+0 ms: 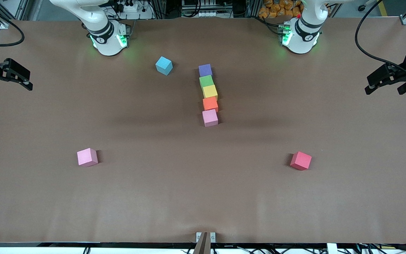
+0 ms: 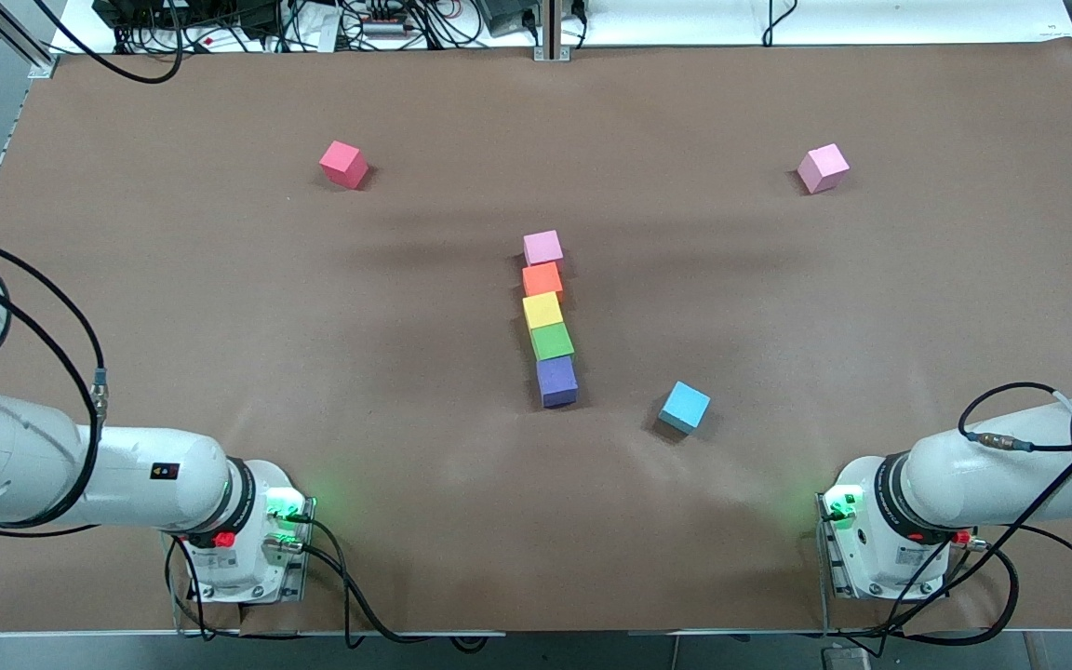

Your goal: Arrange blocks into number 1

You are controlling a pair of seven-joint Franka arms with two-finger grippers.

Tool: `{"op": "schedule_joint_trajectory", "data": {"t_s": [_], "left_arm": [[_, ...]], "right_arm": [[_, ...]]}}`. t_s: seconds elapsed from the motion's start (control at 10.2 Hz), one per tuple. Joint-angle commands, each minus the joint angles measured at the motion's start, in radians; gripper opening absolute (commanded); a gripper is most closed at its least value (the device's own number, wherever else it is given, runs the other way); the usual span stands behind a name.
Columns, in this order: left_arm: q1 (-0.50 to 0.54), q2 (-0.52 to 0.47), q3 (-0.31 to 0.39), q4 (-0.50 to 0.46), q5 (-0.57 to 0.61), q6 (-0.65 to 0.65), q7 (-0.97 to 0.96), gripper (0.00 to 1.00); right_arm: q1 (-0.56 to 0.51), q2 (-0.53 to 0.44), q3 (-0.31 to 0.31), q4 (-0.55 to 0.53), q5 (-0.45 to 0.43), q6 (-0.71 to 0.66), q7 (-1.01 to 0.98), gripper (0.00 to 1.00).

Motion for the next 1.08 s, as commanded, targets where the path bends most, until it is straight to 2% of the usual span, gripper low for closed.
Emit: {"op": "schedule_joint_trajectory", "data": {"t_s": [0.0,0.98], "left_arm": [[0.006,-0.002,0.007,-0.001,-0.008,-0.012,0.026,1.00],[-0.004,-0.002,0.008,-0.001,-0.007,-0.012,0.019,1.00]], "right_arm": [[-0.004,0.000,-0.001,0.014,0.013,-0.014,-0.012,1.00],[-0.003,0.005,0.005,0.015,0.000,-0.013,-0.016,1.00]]}}
